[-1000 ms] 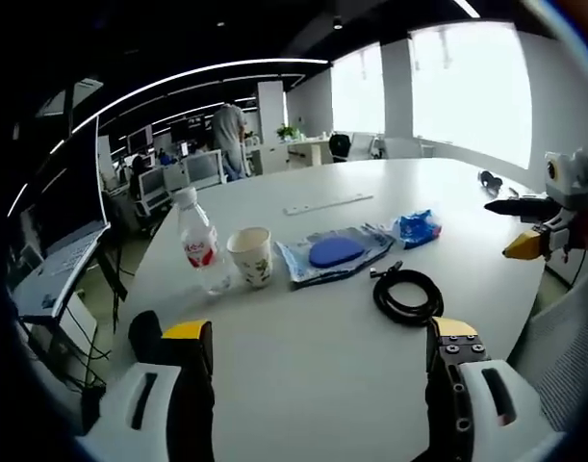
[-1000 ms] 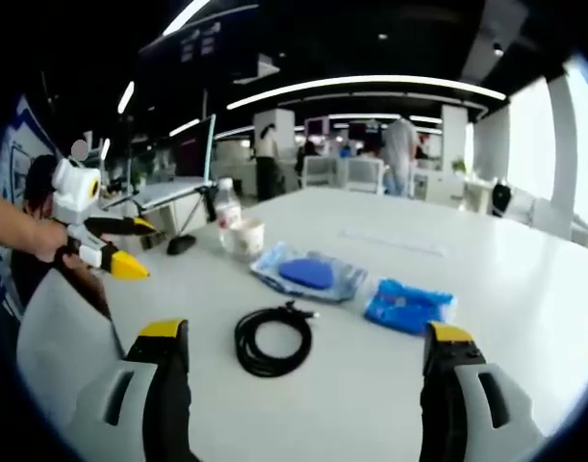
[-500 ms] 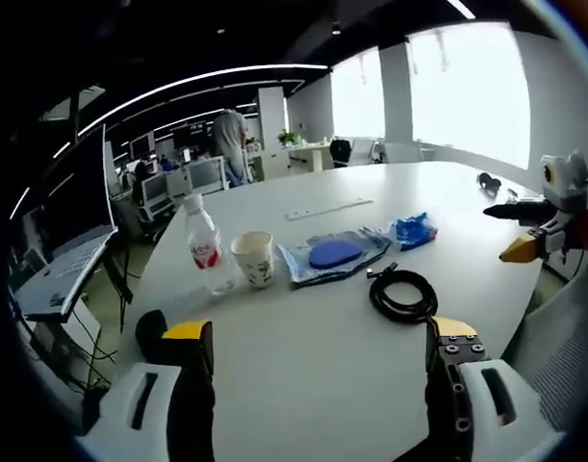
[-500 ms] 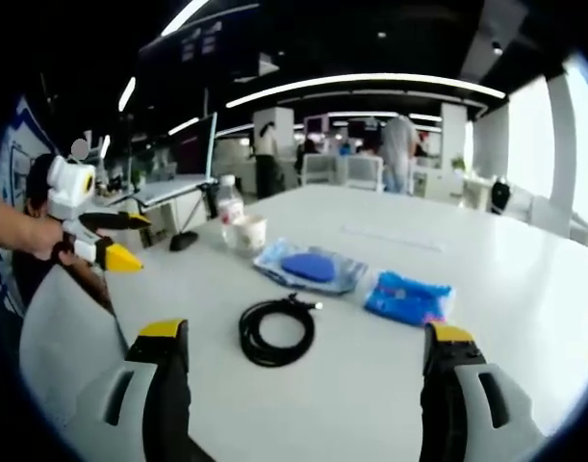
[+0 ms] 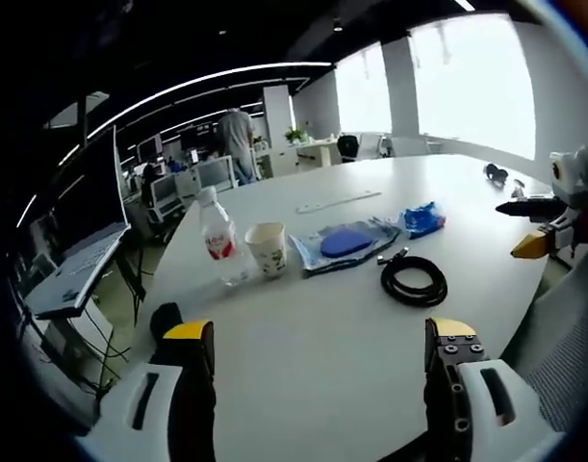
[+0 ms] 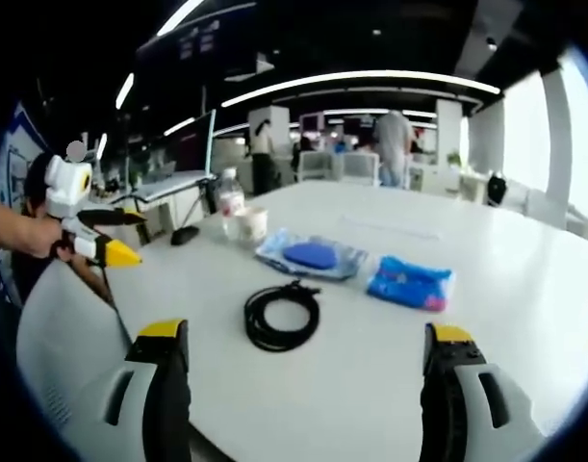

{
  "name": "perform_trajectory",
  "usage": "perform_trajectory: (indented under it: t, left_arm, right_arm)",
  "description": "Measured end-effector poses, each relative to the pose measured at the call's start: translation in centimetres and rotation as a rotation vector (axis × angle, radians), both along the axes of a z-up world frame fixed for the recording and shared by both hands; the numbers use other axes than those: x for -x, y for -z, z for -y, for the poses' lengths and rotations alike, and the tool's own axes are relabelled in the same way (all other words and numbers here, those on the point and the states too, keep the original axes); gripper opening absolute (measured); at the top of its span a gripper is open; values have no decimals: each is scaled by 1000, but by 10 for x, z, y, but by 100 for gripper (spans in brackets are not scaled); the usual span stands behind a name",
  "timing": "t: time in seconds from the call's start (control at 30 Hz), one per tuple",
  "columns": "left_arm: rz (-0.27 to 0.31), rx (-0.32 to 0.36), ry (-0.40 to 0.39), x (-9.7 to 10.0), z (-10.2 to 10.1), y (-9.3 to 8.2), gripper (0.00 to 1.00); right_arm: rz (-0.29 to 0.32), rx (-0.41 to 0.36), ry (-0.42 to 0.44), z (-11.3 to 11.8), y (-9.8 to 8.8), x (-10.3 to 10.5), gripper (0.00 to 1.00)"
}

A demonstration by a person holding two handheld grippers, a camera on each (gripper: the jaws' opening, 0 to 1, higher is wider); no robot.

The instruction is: Arrange the tabletop items into an orderly group along one side of the table until the central work area is clear of visible clutter.

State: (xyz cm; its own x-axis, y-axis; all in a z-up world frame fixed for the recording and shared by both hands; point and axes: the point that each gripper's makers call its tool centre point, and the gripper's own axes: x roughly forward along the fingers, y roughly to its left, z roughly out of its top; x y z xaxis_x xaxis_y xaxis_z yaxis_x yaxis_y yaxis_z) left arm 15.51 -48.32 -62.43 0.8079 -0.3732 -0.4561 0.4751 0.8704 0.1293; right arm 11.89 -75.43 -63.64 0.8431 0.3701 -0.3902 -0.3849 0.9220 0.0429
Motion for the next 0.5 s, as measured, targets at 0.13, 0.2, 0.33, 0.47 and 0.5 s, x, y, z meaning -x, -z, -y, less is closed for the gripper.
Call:
perform_trajectory:
  t: [0.13,0.2,0.33,0.47,0.5]
  left_arm:
    - [64,4,15,-2,5,-9,89]
    - [74,0,17,-2,7,-11,88]
    - [82,-15,15,0,3,-11,88]
    - [81,-23,-1,5,-9,-10,89]
    - [80,-10,-8,6,-11,-10,90]
  right_arm:
    - [9,-16,16,-2,3,0,100]
    - [9,-13,11,-3,3,0,100]
    - [23,-10,6,-6,0,-1,100]
    - [17,-30,16,-8,0,-3,100]
    - [21,-28,14,-8,-1,-3,100]
